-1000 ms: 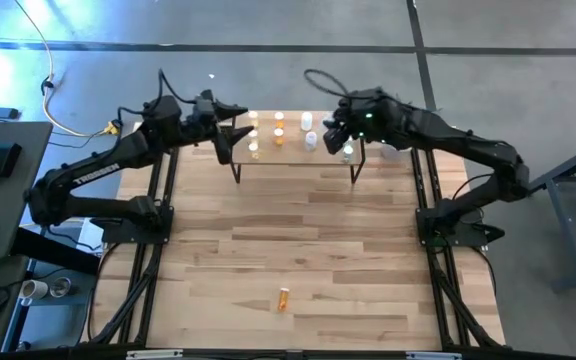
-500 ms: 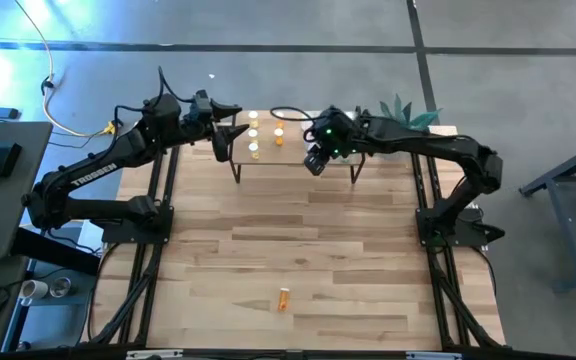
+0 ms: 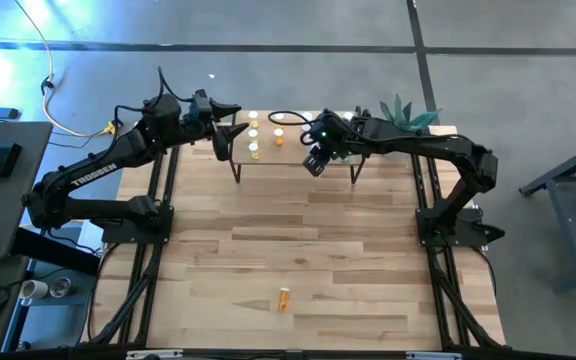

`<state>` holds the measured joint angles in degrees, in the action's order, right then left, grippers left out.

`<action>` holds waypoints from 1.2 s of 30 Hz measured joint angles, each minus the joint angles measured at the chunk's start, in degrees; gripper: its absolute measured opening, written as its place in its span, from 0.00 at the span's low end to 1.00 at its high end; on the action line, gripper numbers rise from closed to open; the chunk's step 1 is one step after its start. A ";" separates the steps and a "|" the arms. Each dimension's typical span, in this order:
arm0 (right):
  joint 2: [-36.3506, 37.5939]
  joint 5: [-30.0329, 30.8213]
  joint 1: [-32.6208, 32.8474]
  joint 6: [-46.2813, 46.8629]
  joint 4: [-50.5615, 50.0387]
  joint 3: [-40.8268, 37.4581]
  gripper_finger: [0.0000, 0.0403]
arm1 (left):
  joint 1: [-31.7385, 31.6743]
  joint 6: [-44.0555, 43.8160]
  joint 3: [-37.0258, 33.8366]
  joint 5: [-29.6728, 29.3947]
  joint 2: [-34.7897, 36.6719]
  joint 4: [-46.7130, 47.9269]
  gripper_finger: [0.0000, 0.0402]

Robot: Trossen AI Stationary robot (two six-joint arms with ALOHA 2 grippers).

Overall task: Pick and place medicine bottles onto shelf by color
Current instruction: Put the white pill bottle on the shelf and align it to the other white pill bottle

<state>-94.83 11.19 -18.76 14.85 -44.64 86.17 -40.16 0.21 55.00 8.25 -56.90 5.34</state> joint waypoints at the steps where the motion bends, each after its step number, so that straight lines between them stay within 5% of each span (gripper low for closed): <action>1: 0.00 0.73 0.00 -0.33 0.02 0.00 0.33 | 0.00 0.00 0.00 -0.01 0.00 0.00 0.63; 23: -0.30 3.35 -1.62 -2.30 4.19 0.00 0.33 | 0.00 0.00 0.00 -0.11 -0.02 0.00 0.63; 36: -1.73 -1.28 -0.63 -1.86 5.34 -0.07 0.33 | 0.02 0.00 0.00 -0.07 -0.04 1.42 0.63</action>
<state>-96.56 9.91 -19.40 12.99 -39.30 86.11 -40.14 0.21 55.00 8.18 -56.95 6.76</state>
